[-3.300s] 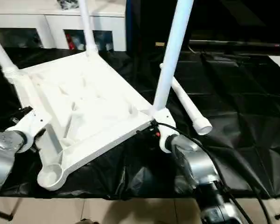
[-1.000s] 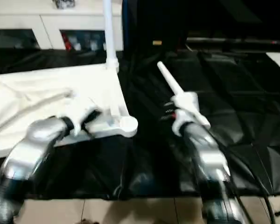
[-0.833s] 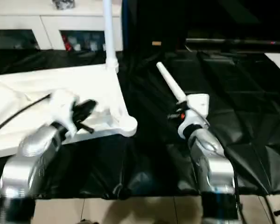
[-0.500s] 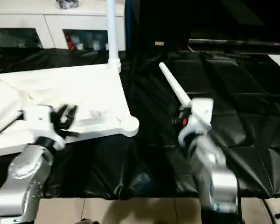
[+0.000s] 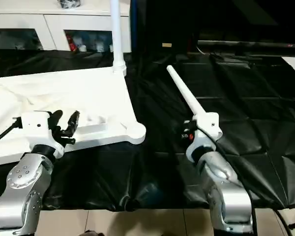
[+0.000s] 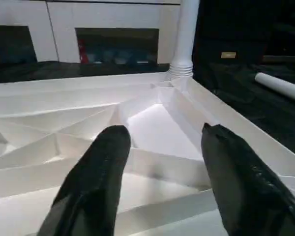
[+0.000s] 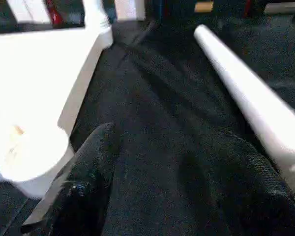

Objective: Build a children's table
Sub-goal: Pick table leg

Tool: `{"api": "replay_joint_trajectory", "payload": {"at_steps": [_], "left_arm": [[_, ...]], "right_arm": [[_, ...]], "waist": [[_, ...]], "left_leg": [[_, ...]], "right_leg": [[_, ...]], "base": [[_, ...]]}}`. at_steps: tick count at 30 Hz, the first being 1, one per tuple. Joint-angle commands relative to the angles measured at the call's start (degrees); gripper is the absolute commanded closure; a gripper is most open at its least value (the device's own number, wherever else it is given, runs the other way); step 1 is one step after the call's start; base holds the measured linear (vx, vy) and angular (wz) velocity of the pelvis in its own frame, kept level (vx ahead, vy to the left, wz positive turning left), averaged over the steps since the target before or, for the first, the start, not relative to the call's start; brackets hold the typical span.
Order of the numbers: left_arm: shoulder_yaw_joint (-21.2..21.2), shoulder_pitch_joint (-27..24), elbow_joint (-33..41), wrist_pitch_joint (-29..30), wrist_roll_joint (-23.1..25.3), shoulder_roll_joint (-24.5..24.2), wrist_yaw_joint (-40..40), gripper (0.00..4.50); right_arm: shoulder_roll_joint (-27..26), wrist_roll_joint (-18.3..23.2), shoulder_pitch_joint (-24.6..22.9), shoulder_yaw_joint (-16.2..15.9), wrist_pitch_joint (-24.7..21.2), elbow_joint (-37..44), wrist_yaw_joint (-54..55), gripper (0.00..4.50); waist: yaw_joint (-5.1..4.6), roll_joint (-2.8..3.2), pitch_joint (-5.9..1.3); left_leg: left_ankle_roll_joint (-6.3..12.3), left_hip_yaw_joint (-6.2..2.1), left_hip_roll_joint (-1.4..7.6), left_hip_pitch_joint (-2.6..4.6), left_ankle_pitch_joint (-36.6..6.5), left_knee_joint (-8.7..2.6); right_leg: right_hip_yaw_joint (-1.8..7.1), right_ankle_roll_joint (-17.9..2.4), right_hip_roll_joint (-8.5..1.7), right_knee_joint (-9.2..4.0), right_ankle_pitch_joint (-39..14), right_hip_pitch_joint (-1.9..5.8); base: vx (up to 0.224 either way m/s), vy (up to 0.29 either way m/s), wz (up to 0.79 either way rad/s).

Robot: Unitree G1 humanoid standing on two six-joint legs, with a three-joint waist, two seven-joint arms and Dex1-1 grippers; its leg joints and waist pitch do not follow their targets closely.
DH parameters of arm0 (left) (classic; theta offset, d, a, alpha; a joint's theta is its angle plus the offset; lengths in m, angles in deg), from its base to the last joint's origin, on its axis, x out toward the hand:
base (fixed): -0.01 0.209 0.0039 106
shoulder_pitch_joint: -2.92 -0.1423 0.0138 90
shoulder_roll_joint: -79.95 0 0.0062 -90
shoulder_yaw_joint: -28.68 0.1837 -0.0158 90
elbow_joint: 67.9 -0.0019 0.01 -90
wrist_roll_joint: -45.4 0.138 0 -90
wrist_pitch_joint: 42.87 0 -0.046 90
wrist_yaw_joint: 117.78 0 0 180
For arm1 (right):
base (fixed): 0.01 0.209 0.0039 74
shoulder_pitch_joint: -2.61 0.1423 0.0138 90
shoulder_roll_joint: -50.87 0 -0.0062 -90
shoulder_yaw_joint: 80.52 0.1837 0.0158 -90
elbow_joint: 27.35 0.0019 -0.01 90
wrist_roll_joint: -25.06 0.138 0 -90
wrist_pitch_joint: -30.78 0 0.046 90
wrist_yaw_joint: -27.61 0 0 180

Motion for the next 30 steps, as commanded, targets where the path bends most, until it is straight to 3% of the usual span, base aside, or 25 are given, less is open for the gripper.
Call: {"api": "replay_joint_trajectory", "payload": {"at_steps": [1,3,6,9,13,14,15,18,20,21,22,23,24,25,26,27,28,29,30], "left_arm": [[0.08,-0.05,0.30,0.63,-0.48,0.07,-0.20,1.44],[0.73,0.09,-0.32,-0.06,-0.15,-0.34,0.13,1.39],[1.86,0.19,-0.78,0.48,1.89,-0.59,-1.40,1.04],[2.43,0.29,-0.98,0.55,2.35,-0.76,-1.37,1.04],[2.22,0.45,-1.12,-0.25,2.19,-0.74,-1.47,1.04],[2.28,0.53,-1.13,-0.25,2.34,-0.89,-1.48,1.04],[2.66,0.94,-1.23,-0.61,3.13,-1.51,-1.65,1.04],[3.05,1.66,-1.30,-0.53,4.08,-1.95,-2.15,1.04],[3.43,2.07,-1.32,-0.53,4.62,-2.17,-2.34,1.04],[3.61,2.12,-1.35,-0.80,4.85,-2.17,-2.49,1.04],[3.27,2.09,-1.35,-0.76,4.15,-1.70,-2.55,1.04],[2.86,2.08,-1.33,-0.41,3.33,-1.24,-2.52,1.04],[2.15,2.23,-1.29,0.60,2.35,-0.71,-2.74,1.04],[1.47,2.53,-1.41,0.50,1.75,-0.41,-2.99,1.04],[1.57,2.59,-1.37,0.78,1.98,-0.67,-3.00,1.04],[1.75,2.66,-1.31,1.21,2.29,-1.06,-2.94,1.04],[1.91,2.67,-1.33,0.98,2.31,-1.21,-2.71,1.04],[2.15,2.69,-1.36,0.53,2.30,-1.43,-2.35,1.04],[3.07,2.44,-1.32,-0.52,2.86,-2.09,-1.57,1.04]], "right_arm": [[0.35,-2.20,0.28,-0.30,1.28,1.15,1.12,1.23],[1.25,-5.48,0.87,-1.18,3.04,0.04,3.06,1.09],[1.92,-5.80,1.33,-1.50,2.36,-0.57,3.16,0.83],[2.41,-5.33,1.27,-1.05,1.79,-0.61,3.00,0.83],[3.64,-5.31,1.56,-2.59,-2.48,-1.46,1.39,0.83],[3.80,-6.31,1.63,-3.02,-1.62,-1.67,1.81,0.83],[4.07,-9.72,2.00,-4.38,2.57,-2.64,3.32,0.83],[4.31,-11.37,2.77,-5.70,3.86,-3.36,3.73,0.83],[3.81,-10.12,2.97,-5.86,2.83,-2.93,3.03,0.83],[3.40,-9.87,2.98,-5.61,2.95,-2.39,3.66,0.83],[3.36,-10.38,3.12,-5.60,3.29,-2.24,4.49,0.83],[3.33,-10.70,3.20,-5.62,3.59,-2.24,4.85,0.83],[3.11,-11.31,3.32,-5.49,4.65,-2.40,5.47,0.83],[2.63,-11.21,3.55,-4.93,5.70,-2.79,5.68,0.83],[2.45,-10.82,3.57,-4.61,5.83,-2.88,5.41,0.83],[2.19,-10.23,3.59,-4.18,5.91,-3.00,4.96,0.83],[2.23,-10.07,3.60,-4.07,6.07,-3.03,4.76,0.83],[2.26,-9.35,3.56,-3.82,6.25,-2.98,4.04,0.83],[2.53,-8.99,3.41,-3.83,6.56,-2.67,3.32,0.83]], "waist": [[0.12,0.01,-3.46],[0.11,-0.05,-3.42],[-0.03,-0.02,-3.46],[0.00,-0.06,-3.55],[0.02,0.03,-3.64],[0.02,0.00,-3.64],[0.06,0.12,-3.64],[-0.07,0.29,-3.58],[-0.63,1.01,-3.52],[-1.08,1.18,-3.27],[-1.66,2.01,-2.97],[-1.72,2.39,-3.07],[-2.00,2.54,-3.13],[-2.09,2.13,-3.18],[-1.95,1.53,-3.16],[-1.36,0.39,-3.25],[-0.53,-0.10,-3.41],[-0.25,-0.26,-3.47],[-0.22,-0.05,-3.38]], "left_leg": [[-1.83,-0.06,0.55,0.74,-17.00,-4.26],[-2.09,-0.02,0.53,0.74,-16.95,-4.25],[-1.86,-0.03,0.46,0.82,-17.32,-4.18],[-1.51,-0.04,0.46,0.77,-16.79,-4.08],[-1.46,-0.09,0.45,0.80,-15.94,-3.97],[-1.40,-0.06,0.44,0.78,-15.83,-3.95],[-1.48,-0.05,0.45,0.74,-15.68,-3.92],[-2.11,-0.17,0.54,1.02,-16.65,-4.03],[-4.94,-1.40,1.48,1.98,-19.03,-4.66],[-4.82,-1.77,2.06,2.26,-20.52,-5.12],[-2.99,-3.38,4.69,3.24,-22.92,-6.85],[-1.59,-3.76,5.92,3.64,-23.46,-7.12],[1.31,-3.66,6.72,3.58,-23.73,-7.24],[3.62,-2.14,5.04,2.97,-23.43,-5.97],[3.95,-0.33,2.40,2.35,-23.24,-4.14],[2.55,1.30,-0.84,1.31,-20.20,-1.54],[1.13,0.88,-0.57,0.30,-14.91,-1.80],[0.62,0.68,-0.28,-0.03,-13.31,-2.07],[-0.84,0.36,0.05,-0.12,-12.37,-2.58]], "right_leg": [[0.82,-4.76,-0.58,-4.83,-13.77,1.86],[0.81,-4.62,-0.59,-4.89,-14.24,1.82],[0.83,-4.20,-0.47,-4.82,-14.12,1.89],[0.82,-4.26,-0.53,-4.76,-13.54,1.96],[0.77,-5.31,-0.42,-4.50,-11.14,2.17],[0.77,-5.45,-0.44,-4.49,-10.89,2.17],[0.76,-5.68,-0.51,-4.54,-10.87,2.13],[0.61,-5.55,-0.28,-4.54,-12.29,2.00],[-0.55,-6.76,1.49,-3.91,-8.93,2.04],[-1.17,-8.67,2.05,-4.03,-6.33,2.05],[-2.41,-12.10,2.53,-3.16,-5.63,1.75],[-2.69,-13.33,2.04,-2.74,-4.93,1.69],[-3.09,-15.35,1.27,-2.30,-3.32,1.90],[-2.77,-17.36,0.65,-3.35,-3.98,2.23],[-2.23,-18.04,0.25,-4.98,-6.06,2.30],[-1.62,-15.40,-0.86,-6.65,-15.84,2.67],[-0.42,-8.38,-2.11,-6.95,-25.61,3.27],[-0.15,-5.25,-2.30,-6.93,-28.87,3.31],[-0.64,-1.26,-1.68,-6.91,-32.53,2.78]], "base": [[0.000,0.000,0.00],[0.000,0.000,0.00],[0.000,0.000,0.00],[0.000,0.000,0.00],[0.000,0.000,0.00],[0.000,0.000,0.00],[0.000,0.000,0.00],[0.000,0.000,0.00],[0.000,0.000,0.00],[0.000,0.000,0.00],[0.001,-0.054,0.02],[0.003,-0.071,0.07],[0.003,-0.071,0.07],[0.000,-0.095,0.07],[-0.014,-0.069,0.06],[-0.014,-0.069,0.06],[-0.028,-0.060,0.02],[-0.037,-0.068,-0.05],[-0.037,-0.068,-0.05]]}}
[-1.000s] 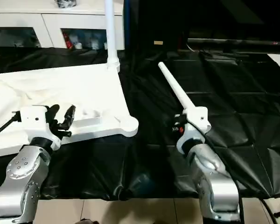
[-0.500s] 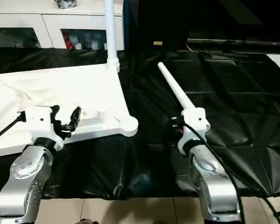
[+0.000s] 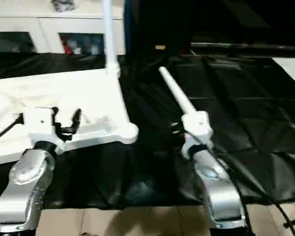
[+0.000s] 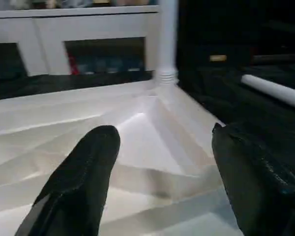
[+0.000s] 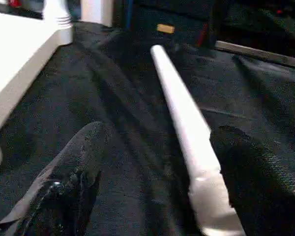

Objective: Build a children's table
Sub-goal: Pick table leg

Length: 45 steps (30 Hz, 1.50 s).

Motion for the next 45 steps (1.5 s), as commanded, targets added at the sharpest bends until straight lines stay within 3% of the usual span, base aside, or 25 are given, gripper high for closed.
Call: {"api": "replay_joint_trajectory", "payload": {"at_steps": [1,4,8,9,10,11,12,13,14,16,17,20,21,24,28,31,34,37,38,39,40,42,43,44,45], "left_arm": [[0.83,-0.14,-0.22,-0.99,0.76,-1.29,0.92,1.04],[0.86,-0.27,-0.13,-0.83,0.43,-0.90,1.02,1.04],[0.88,-0.28,-0.13,-0.48,0.11,-0.87,1.17,1.04],[0.89,-0.30,-0.11,-0.33,0.03,-0.90,1.17,1.04],[0.91,-0.32,-0.10,-0.28,0.01,-0.91,1.17,1.04],[1.05,-0.39,-0.15,-0.32,-0.15,-1.07,1.06,1.04],[1.09,-0.41,-0.16,-0.33,-0.20,-1.10,1.02,1.04],[1.17,-0.46,-0.18,-0.39,-0.25,-1.14,0.98,1.04],[1.21,-0.48,-0.19,-0.43,-0.26,-1.14,0.98,1.04],[1.26,-0.54,-0.20,-0.45,-0.21,-1.05,1.05,1.04],[1.30,-0.57,-0.20,-0.45,-0.17,-1.02,1.07,1.04],[1.55,-0.66,-0.23,-0.43,-0.14,-0.99,1.07,1.04],[1.62,-0.69,-0.21,-0.44,-0.17,-1.03,1.06,1.04],[1.66,-0.73,-0.21,-0.41,-0.20,-1.05,1.09,1.04],[1.70,-0.70,-0.26,-0.37,-0.23,-1.08,1.16,1.04],[1.77,-0.65,-0.32,-0.37,-0.36,-1.05,1.06,1.04],[1.83,-0.65,-0.39,-0.37,-0.44,-1.03,1.04,1.04],[1.85,-0.63,-0.45,-0.37,-0.47,-1.00,1.06,1.04],[1.86,-0.63,-0.52,-0.42,-0.47,-1.01,1.11,1.04],[1.87,-0.64,-0.55,-0.45,-0.48,-1.03,1.14,1.04],[1.88,-0.64,-0.56,-0.46,-0.49,-1.04,1.15,1.04],[1.90,-0.65,-0.65,-0.58,-0.52,-1.07,1.20,1.04],[1.92,-0.65,-0.73,-0.66,-0.52,-1.09,1.23,1.04],[1.92,-0.65,-0.77,-0.71,-0.53,-1.09,1.25,1.04],[1.93,-0.65,-0.80,-0.75,-0.55,-1.09,1.27,1.04]], "right_arm": [[-0.16,1.02,0.50,-0.02,0.64,0.58,-0.89,0.83],[0.11,1.16,0.43,-0.31,0.69,0.41,-1.27,0.83],[1.16,-0.46,0.49,-1.75,1.61,-0.02,-1.62,0.83],[1.11,-0.48,0.49,-1.77,1.61,-0.03,-1.90,0.83],[1.10,-0.52,0.49,-1.78,1.59,-0.02,-1.94,0.83],[0.96,-0.52,0.45,-1.58,1.67,-0.01,-1.94,0.83],[0.86,-0.40,0.44,-1.46,1.69,-0.02,-1.92,0.83],[0.05,0.42,0.48,-0.49,1.45,-0.08,-1.35,0.83],[-0.53,1.01,0.51,0.19,1.25,-0.12,-0.92,0.83],[-0.65,1.79,0.71,0.81,0.68,-0.24,-0.83,0.83],[-0.31,1.39,0.75,0.60,0.51,-0.35,-0.73,0.83],[0.04,0.61,0.92,0.72,-0.14,-0.90,-0.52,0.83],[-0.04,0.61,0.91,0.91,-0.18,-0.90,-0.57,0.83],[-0.14,0.00,1.10,1.11,-0.29,-0.94,0.10,0.83],[0.27,0.18,1.12,0.54,0.15,-0.84,-0.41,0.83],[0.62,-0.03,0.94,0.03,0.37,-0.85,-0.79,0.83],[1.44,-1.61,0.86,-1.12,0.85,-0.89,-1.18,0.83],[1.87,-1.95,0.95,-1.59,0.87,-0.91,-1.60,0.83],[2.10,-2.11,0.99,-1.86,0.86,-0.96,-1.83,0.83],[2.33,-2.41,1.02,-2.11,1.05,-0.95,-1.89,0.83],[2.38,-2.53,1.02,-2.17,1.17,-0.93,-1.84,0.83],[1.12,-0.92,1.05,-0.64,1.01,-0.99,-1.23,0.83],[0.60,-0.10,1.10,0.11,0.84,-1.08,-1.06,0.83],[0.68,-0.10,1.15,0.18,0.79,-1.13,-1.03,0.83],[1.09,-0.51,1.21,-0.12,0.85,-1.19,-1.12,0.83]], "waist": [[0.74,-0.55,-3.27],[0.55,-0.06,-3.19],[0.52,0.24,-3.19],[1.04,0.89,-3.17],[0.40,0.41,-3.23],[0.44,0.63,-3.13],[0.36,0.88,-2.76],[-0.95,1.57,-2.98],[-1.37,0.61,-1.58],[-1.30,1.31,-1.36],[-1.22,1.44,-1.14],[-2.11,1.10,-1.95],[-2.33,0.80,-2.78],[-2.63,1.01,-3.59],[-2.62,1.31,-4.48],[-1.98,1.29,-4.91],[-1.74,1.04,-4.82],[-1.50,1.13,-4.77],[-0.91,0.91,-4.32],[-1.00,1.30,-4.16],[-1.25,2.19,-3.66],[-1.87,2.19,-3.30],[-3.65,2.61,-3.79],[-3.79,2.87,-3.42],[-3.93,2.08,-3.12]], "left_leg": [[-1.52,1.07,-2.20,0.10,-13.79,-2.09],[-2.37,0.62,-1.77,1.00,-18.37,-2.82],[-2.78,0.18,-1.32,1.08,-21.59,-3.40],[0.56,-2.23,-2.33,-1.82,-23.84,-5.20],[2.69,-3.39,-2.96,-1.70,-26.62,-4.52],[3.10,-3.62,-3.23,-1.61,-27.73,-4.33],[2.76,-4.16,-3.45,-1.29,-30.68,-4.07],[0.33,-3.15,-1.96,3.29,-34.63,-2.70],[-0.74,-3.08,-2.23,4.42,-38.86,-2.22],[-2.73,-3.45,-1.64,4.45,-44.37,-4.13],[-2.78,-3.46,-1.48,4.43,-45.17,-4.55],[-1.99,-2.76,-2.33,3.61,-38.90,-4.32],[-0.73,-2.38,-2.56,2.40,-32.88,-4.31],[2.57,-1.52,-2.47,1.36,-22.10,-4.22],[8.03,-0.78,-2.81,1.88,-9.56,-3.05],[12.54,-0.69,-3.29,2.06,-1.60,-2.11],[15.60,-0.67,-3.31,2.63,1.23,-1.67],[16.27,-0.60,-3.25,2.40,1.08,-1.61],[20.89,-1.98,-5.43,-3.47,2.11,-0.58],[21.69,-2.94,-5.27,-1.41,2.04,-0.23],[21.61,-3.67,-5.43,-1.36,3.05,-0.33],[20.77,-5.16,-5.75,-0.46,1.02,-0.78],[19.34,-6.63,-1.24,6.51,-2.62,-1.77],[19.41,-7.26,0.13,7.63,-6.14,-2.24],[20.72,-8.16,0.93,8.03,-8.72,-2.85]], "right_leg": [[1.78,2.58,-3.08,-7.29,-33.91,1.63],[1.26,1.43,-2.23,-6.85,-29.94,1.17],[1.46,-0.89,-2.09,-6.14,-25.96,1.29],[-1.43,-2.05,-3.43,-4.99,-25.86,4.22],[-2.08,-2.47,-4.48,-5.55,-27.34,4.35],[-2.48,-2.83,-4.97,-6.03,-29.70,4.61],[-3.25,-3.19,-5.73,-6.74,-35.31,5.00],[-2.11,-2.99,-4.23,-7.85,-38.79,2.49],[-3.38,-2.49,-3.74,-8.87,-41.70,1.38],[-3.45,-1.22,-2.61,-8.17,-36.61,3.88],[-3.12,-1.34,-2.61,-8.01,-35.69,4.05],[-1.78,-2.29,-3.56,-7.97,-34.81,5.41],[-1.02,-3.18,-3.78,-7.59,-32.15,6.61],[-0.47,-6.86,-3.28,-6.61,-22.03,7.61],[-0.64,-11.62,-2.88,-5.31,-8.36,8.35],[-0.78,-13.17,-2.59,-4.47,-2.49,8.77],[-0.87,-14.09,-2.44,-4.08,-1.55,8.51],[-0.87,-14.16,-2.58,-4.15,-3.21,8.92],[-3.67,-7.49,-4.27,-5.71,-5.28,12.91],[-4.56,-6.58,-5.02,-6.58,-9.02,11.56],[-5.84,-6.32,-4.38,-6.84,-11.60,12.38],[-6.82,-6.71,-3.07,-6.61,-14.71,12.58],[-5.04,-9.42,-1.09,-3.19,-13.77,7.27],[-4.46,-10.49,-1.03,-1.67,-13.46,5.92],[-3.21,-9.59,-1.36,-0.10,-10.21,4.78]], "base": [[0.000,0.000,0.00],[0.000,0.000,0.00],[-0.003,0.026,0.02],[-0.010,0.055,0.12],[-0.003,0.041,0.41],[0.014,0.022,0.53],[0.014,0.022,0.53],[-0.014,0.015,0.42],[0.000,0.000,0.00],[0.026,0.015,-0.04],[0.065,0.037,-0.12],[0.073,0.041,-0.10],[0.086,0.038,-0.09],[0.075,0.022,-0.07],[0.094,0.003,0.01],[0.087,0.003,0.01],[0.072,-0.003,0.04],[0.000,0.000,0.00],[-0.002,0.004,0.43],[-0.002,0.004,0.43],[0.013,0.008,0.63],[0.020,0.003,0.53],[0.083,-0.034,0.35],[0.085,-0.037,0.11],[0.085,-0.037,0.11]]}}
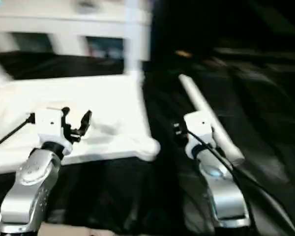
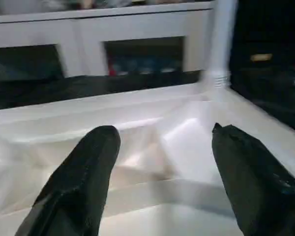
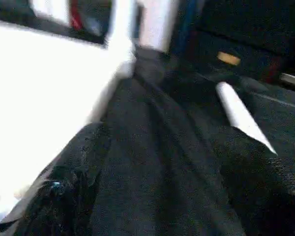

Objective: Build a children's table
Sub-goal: Pick table leg

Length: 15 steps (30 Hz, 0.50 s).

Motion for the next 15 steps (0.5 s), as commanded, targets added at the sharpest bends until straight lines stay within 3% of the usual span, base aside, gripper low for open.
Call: {"api": "replay_joint_trajectory", "payload": {"at_steps": [1,2,3,4,5,6,7,8,9,10,11,12,13,14,15], "left_arm": [[0.95,0.53,-0.10,-0.01,-0.36,0.31,0.08,1.04],[1.00,0.50,-0.06,-0.01,-0.36,0.33,0.11,1.04],[1.12,0.47,-0.13,-0.07,-0.39,0.33,0.10,1.04],[1.18,0.47,-0.24,-0.15,-0.40,0.33,0.09,1.04],[1.21,0.47,-0.29,-0.20,-0.39,0.33,0.09,1.04],[1.22,0.45,-0.29,-0.22,-0.40,0.36,0.11,1.04],[1.24,0.41,-0.27,-0.24,-0.42,0.36,0.14,1.04],[1.25,0.37,-0.29,-0.29,-0.43,0.35,0.17,1.04],[1.27,0.32,-0.32,-0.36,-0.46,0.35,0.26,1.04],[1.25,0.31,-0.34,-0.38,-0.47,0.35,0.32,1.04],[1.24,0.30,-0.35,-0.40,-0.46,0.34,0.36,1.04],[1.23,0.26,-0.35,-0.42,-0.46,0.32,0.40,1.04],[1.24,0.23,-0.32,-0.43,-0.46,0.31,0.46,1.04],[1.24,0.22,-0.31,-0.43,-0.46,0.32,0.47,1.04],[1.31,0.20,-0.26,-0.41,-0.42,0.27,0.46,1.04]], "right_arm": [[1.37,0.01,-0.50,1.36,0.00,-0.10,0.38,0.83],[1.65,-0.23,-0.53,1.19,0.25,-0.05,0.23,0.83],[1.40,0.46,-0.71,1.60,-0.14,0.02,-0.08,0.83],[1.01,1.05,-0.83,2.07,-0.55,0.04,-0.07,0.83],[0.46,1.96,-0.89,2.71,-0.94,-0.01,-0.09,0.83],[0.37,2.16,-0.90,2.95,-1.15,-0.03,-0.10,0.83],[0.39,1.97,-0.88,3.03,-1.14,-0.15,-0.17,0.83],[0.44,1.77,-0.88,3.01,-1.01,-0.23,-0.17,0.83],[0.48,1.36,-0.86,2.99,-0.75,-0.37,0.01,0.83],[0.47,1.34,-0.84,2.99,-0.70,-0.42,0.07,0.83],[0.61,1.12,-0.81,2.81,-0.49,-0.45,0.07,0.83],[0.76,0.92,-0.81,2.63,-0.29,-0.46,0.07,0.83],[0.89,0.84,-0.79,2.46,-0.19,-0.52,0.07,0.83],[0.91,0.85,-0.79,2.44,-0.18,-0.53,0.08,0.83],[0.87,0.84,-0.76,2.52,-0.25,-0.59,0.09,0.83]], "waist": [[-1.28,-0.35,-2.31],[-0.72,-0.79,-2.40],[1.17,-1.28,-3.86],[1.39,-0.81,-4.08],[0.76,0.83,-4.84],[-0.63,-0.35,-3.46],[0.53,-0.15,-2.95],[0.31,-1.15,-2.52],[1.67,-1.74,-2.64],[2.76,-1.98,-3.17],[3.57,-3.46,-2.65],[3.19,-1.86,-3.43],[2.94,-1.31,-3.85],[2.51,-1.25,-4.11],[2.42,-0.93,-4.49]], "left_leg": [[19.43,-1.99,4.02,4.50,-4.45,-5.05],[19.08,-0.37,2.45,2.61,-3.14,-4.37],[17.23,2.42,-0.59,-2.00,3.41,-1.92],[15.78,2.64,0.04,-2.27,6.26,-2.26],[9.55,4.01,1.94,2.39,4.62,-3.09],[3.87,3.08,4.88,5.29,-1.18,-4.83],[-0.62,4.94,5.12,6.90,-9.70,-5.51],[-2.24,5.71,4.54,6.38,-12.75,-5.60],[-5.05,7.96,2.24,5.04,-15.06,-4.84],[-6.79,8.69,0.55,3.72,-13.34,-4.04],[-2.63,6.97,-0.49,-1.41,-9.54,-3.20],[0.57,6.05,-0.30,-1.38,-5.31,-3.23],[1.33,5.62,-0.05,-0.98,-4.27,-3.32],[2.02,5.15,-0.38,-0.81,-2.49,-3.39],[2.77,4.91,-0.16,0.44,-1.51,-3.76]], "right_leg": [[1.50,-7.37,0.73,-1.78,0.66,-2.45],[2.52,-7.90,-0.24,-3.24,2.85,-0.68],[4.14,-7.53,-1.42,-4.87,7.66,4.33],[3.56,-8.22,-1.07,-5.21,6.22,4.16],[4.82,-9.15,0.84,-4.06,3.08,1.35],[4.16,-10.42,2.30,-2.15,2.15,-2.17],[4.87,-11.39,2.11,-2.46,0.67,-3.07],[5.55,-11.86,2.29,-2.64,0.61,-2.76],[7.97,-12.31,2.85,-3.94,0.20,-0.77],[10.65,-11.43,3.96,-4.38,2.40,1.43],[10.36,-9.49,2.42,-5.09,4.09,4.30],[10.56,-7.99,1.39,-5.43,6.44,4.36],[10.14,-7.90,1.84,-5.04,7.48,4.07],[9.57,-7.77,3.12,-4.73,10.74,4.26],[9.00,-7.98,3.93,-4.13,15.21,3.73]], "base": [[0.000,0.000,0.00],[0.000,0.000,0.00],[0.000,0.000,0.00],[0.000,0.000,0.00],[-0.015,-0.058,-0.32],[-0.015,-0.058,-0.32],[-0.005,-0.062,-0.61],[0.010,-0.014,-0.30],[0.019,-0.018,-0.58],[0.048,-0.021,-0.58],[0.080,-0.022,-0.59],[0.071,-0.017,-0.30],[0.055,-0.010,0.00],[0.055,-0.006,0.08],[0.055,-0.006,0.08]]}}
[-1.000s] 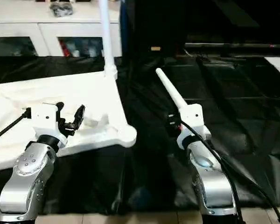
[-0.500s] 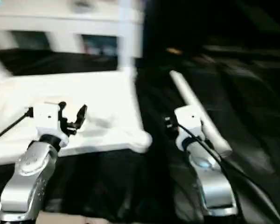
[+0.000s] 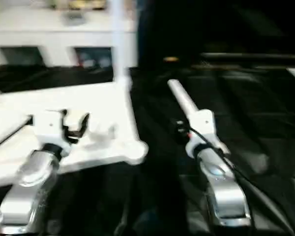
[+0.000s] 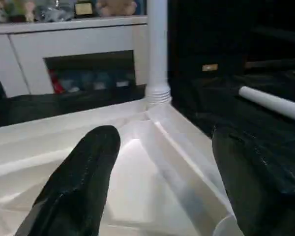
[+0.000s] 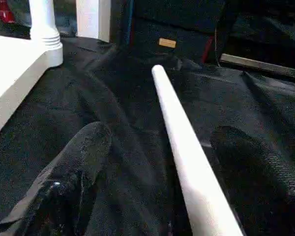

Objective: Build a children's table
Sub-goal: Pick table leg

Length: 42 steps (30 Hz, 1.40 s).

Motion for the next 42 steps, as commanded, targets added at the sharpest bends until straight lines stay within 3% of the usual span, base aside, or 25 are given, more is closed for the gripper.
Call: {"api": "replay_joint_trajectory", "payload": {"at_steps": [1,3,5,7,9,11,12,13,14,15,16,17,18,19,20,21,22,27,32,34,36,38,40,41,42], "left_arm": [[-0.80,-0.13,0.06,0.02,0.06,-0.60,0.17,1.04],[-0.79,-0.15,0.08,0.02,0.05,-0.63,0.15,1.04],[-0.86,-0.05,0.10,0.11,0.05,-0.63,0.16,1.04],[-0.83,0.06,0.10,0.19,0.08,-0.63,0.13,1.04],[-0.72,0.35,-0.11,0.19,-0.05,-0.80,0.02,1.04],[-0.71,0.42,-0.19,-0.06,-0.69,-0.92,0.63,1.00],[-0.52,0.51,-0.20,-0.02,-0.82,-1.25,1.22,1.00],[-0.37,0.60,-0.22,0.07,-0.73,-1.46,1.46,1.00],[-0.27,0.67,-0.23,0.17,-0.60,-1.59,1.55,1.00],[-0.12,0.84,-0.35,0.26,-0.59,-1.85,1.93,1.00],[-0.01,1.03,-0.49,0.22,-0.81,-2.04,2.45,1.00],[0.17,1.27,-0.58,0.04,-1.05,-2.46,3.27,1.00],[0.53,1.68,-0.58,-0.09,-1.43,-3.47,4.90,1.00],[0.63,1.77,-0.54,-0.07,-1.50,-3.76,5.30,1.00],[0.68,1.82,-0.54,-0.08,-1.56,-3.85,5.49,1.00],[1.35,2.45,-0.45,0.25,-2.35,-5.10,7.94,1.00],[2.19,3.12,-0.19,1.11,-3.48,-6.67,11.02,1.00],[3.51,4.44,2.49,5.26,-8.77,-10.65,20.20,0.83],[7.04,3.77,5.95,8.46,-11.26,-15.14,27.73,0.44],[8.97,3.89,8.43,11.17,-14.39,-17.89,32.27,0.22],[9.57,4.17,9.67,13.13,-16.02,-18.85,34.13,0.08],[10.03,4.19,10.87,15.06,-17.56,-19.71,35.50,0.08],[10.54,3.97,12.26,17.07,-19.23,-20.71,36.94,0.08],[10.76,3.75,12.88,17.90,-19.87,-21.12,37.41,0.08],[10.90,3.49,13.57,18.87,-20.52,-21.58,37.79,0.08]], "right_arm": [[-0.42,-0.23,0.86,-0.89,0.20,0.16,0.03,0.83],[-0.45,-0.33,1.00,-0.74,0.14,0.04,0.03,0.83],[0.40,-0.51,1.90,-0.47,-0.21,-0.81,-0.16,0.83],[1.04,-0.47,2.65,-0.13,-0.69,-1.41,-0.38,0.83],[2.13,1.41,4.95,1.81,-2.24,-3.24,-2.03,0.83],[3.19,2.50,7.09,3.17,-3.90,-5.33,-3.01,0.55],[4.52,2.35,8.97,3.67,-4.91,-7.61,-3.46,0.48],[5.23,2.07,9.88,3.80,-5.19,-8.81,-3.59,0.45],[5.64,1.79,10.34,3.78,-5.25,-9.45,-3.58,0.36],[6.60,1.65,11.79,3.85,-6.69,-11.55,-3.93,0.22],[7.55,1.49,13.27,3.89,-7.55,-13.73,-4.34,0.22],[8.82,1.03,14.98,3.60,-8.94,-16.23,-4.91,0.11],[10.61,0.49,17.67,2.96,-10.92,-20.00,-5.89,0.02],[10.95,0.44,18.29,2.86,-11.30,-20.86,-6.14,0.02],[11.08,0.33,18.51,2.80,-11.42,-21.17,-6.17,0.02],[12.59,-0.86,21.11,1.91,-12.63,-24.88,-6.93,0.02],[13.87,-1.67,23.71,1.09,-13.56,-28.60,-7.71,0.02],[15.86,-3.50,30.41,0.36,-12.05,-39.44,-8.33,0.01],[17.08,-3.98,34.34,-1.34,-12.53,-46.45,-10.71,0.00],[17.65,-4.00,37.99,-3.01,-12.48,-54.17,-15.09,0.00],[17.28,-3.57,40.02,-2.30,-11.68,-59.44,-16.99,0.00],[17.06,-3.46,41.44,-1.89,-11.24,-63.49,-17.85,0.00],[17.01,-3.87,42.60,-1.77,-10.65,-66.99,-17.86,0.00],[17.10,-4.50,43.01,-2.35,-10.93,-68.26,-18.09,0.00],[17.13,-4.59,43.80,-2.60,-11.32,-70.08,-18.61,0.00]], "waist": [[0.49,-0.23,-3.68],[0.27,-0.10,-3.68],[0.19,-0.01,-3.71],[0.84,-0.22,-3.72],[1.20,-0.09,-3.70],[1.49,-0.21,-3.81],[1.62,0.10,-4.37],[1.60,-0.33,-4.57],[1.96,-0.40,-4.92],[2.57,-0.33,-4.83],[2.95,-0.29,-4.56],[3.17,-0.35,-4.54],[3.27,-0.69,-4.27],[3.38,-0.57,-3.65],[3.41,-0.50,-3.26],[3.02,-0.86,-2.58],[3.03,-0.79,-2.52],[2.49,-1.20,-2.01],[2.28,-1.21,-2.33],[2.14,-1.10,-2.91],[2.08,-1.15,-3.21],[2.14,-1.17,-3.23],[2.40,-1.30,-3.68],[2.46,-1.61,-3.63],[2.64,-1.41,-3.45]], "left_leg": [[7.45,0.52,-2.32,-0.96,2.01,-3.55],[10.43,-0.07,-1.70,0.47,3.63,-3.53],[13.75,-0.52,-1.44,1.02,5.40,-3.33],[15.72,-0.28,-2.38,-0.28,7.55,-2.78],[15.24,-0.23,-2.64,-0.76,7.44,-2.63],[14.98,-0.57,-2.30,-1.28,12.44,-2.17],[15.12,-1.14,-1.61,-0.73,19.15,-1.45],[14.60,-1.51,-1.43,-1.20,27.42,-0.45],[13.47,-1.39,-1.70,-1.61,31.62,0.26],[10.96,-1.12,-1.51,-2.01,33.33,0.51],[7.27,-0.85,-1.37,-2.55,30.18,0.06],[5.47,-0.65,-1.18,-2.41,26.09,-0.22],[2.28,-0.58,-1.05,-2.81,19.10,-0.93],[-0.38,-0.31,-0.83,-2.44,11.44,-1.64],[-1.38,-0.14,-0.61,-2.15,6.72,-2.00],[-2.35,0.14,-0.47,-1.94,-0.69,-2.70],[-2.64,0.22,-0.46,-1.67,-3.62,-3.25],[-2.50,0.71,-0.54,-1.53,-9.54,-3.91],[-1.89,0.64,-0.50,-2.23,-6.67,-3.83],[-0.99,0.77,-0.69,-2.81,-2.44,-3.36],[0.25,0.97,-0.81,-3.20,1.29,-2.97],[1.04,1.10,-0.77,-3.31,1.68,-2.85],[2.19,1.24,-0.80,-3.66,5.25,-2.44],[2.49,1.30,-0.83,-3.76,5.75,-2.46],[2.73,1.37,-0.73,-3.75,5.26,-2.50]], "right_leg": [[0.72,-11.40,0.30,-2.63,18.59,3.77],[0.06,-11.33,0.29,-1.81,20.09,2.61],[-0.26,-12.05,-0.03,-1.54,19.42,2.05],[0.22,-12.40,-0.37,-2.01,18.75,3.20],[0.37,-11.76,-0.26,-2.18,18.71,3.54],[0.28,-11.55,-0.40,-1.30,22.29,3.05],[-0.01,-11.29,-0.61,-0.01,27.21,1.76],[0.22,-10.65,-0.81,0.97,33.14,1.08],[0.61,-9.69,-0.74,1.47,38.11,1.22],[0.97,-8.29,-1.20,1.78,43.50,0.39],[0.80,-7.91,-1.66,1.76,44.32,0.00],[0.75,-8.11,-1.89,1.45,42.42,-0.17],[0.84,-8.53,-1.98,1.13,38.25,0.08],[0.70,-9.45,-2.12,0.20,30.87,-0.77],[0.73,-10.01,-2.37,-0.30,25.79,-1.17],[0.75,-11.05,-2.72,-1.20,15.64,-1.25],[0.67,-11.52,-3.09,-1.73,8.08,-1.21],[0.67,-12.11,-3.55,-2.90,-7.28,-2.45],[0.51,-13.25,-3.35,-2.27,-1.58,-2.66],[0.44,-14.63,-3.15,-1.65,5.63,-2.30],[0.36,-16.24,-2.94,-1.08,12.60,-2.39],[0.26,-17.21,-2.86,-0.90,15.09,-2.30],[0.24,-17.85,-2.72,-0.32,19.84,-2.21],[0.19,-17.92,-2.64,-0.34,20.57,-2.24],[0.10,-18.09,-2.64,-0.34,20.10,-2.47]], "base": [[0.065,0.015,0.14],[0.092,0.025,0.14],[0.042,0.012,0.07],[0.000,0.000,0.00],[0.000,0.000,0.00],[0.000,0.000,0.00],[0.000,0.000,0.00],[-0.054,-0.005,0.01],[-0.084,-0.007,0.01],[-0.084,-0.007,0.01],[-0.105,-0.017,0.01],[-0.129,-0.027,-0.04],[-0.129,-0.027,-0.04],[-0.132,-0.024,0.03],[-0.123,-0.030,0.07],[-0.123,-0.030,0.07],[-0.120,-0.029,0.04],[-0.098,-0.008,0.01],[-0.013,0.000,0.00],[0.000,0.000,0.00],[0.000,0.000,0.00],[0.000,0.000,0.00],[0.000,0.000,0.00],[0.000,0.000,0.00],[0.000,0.000,0.00]]}}
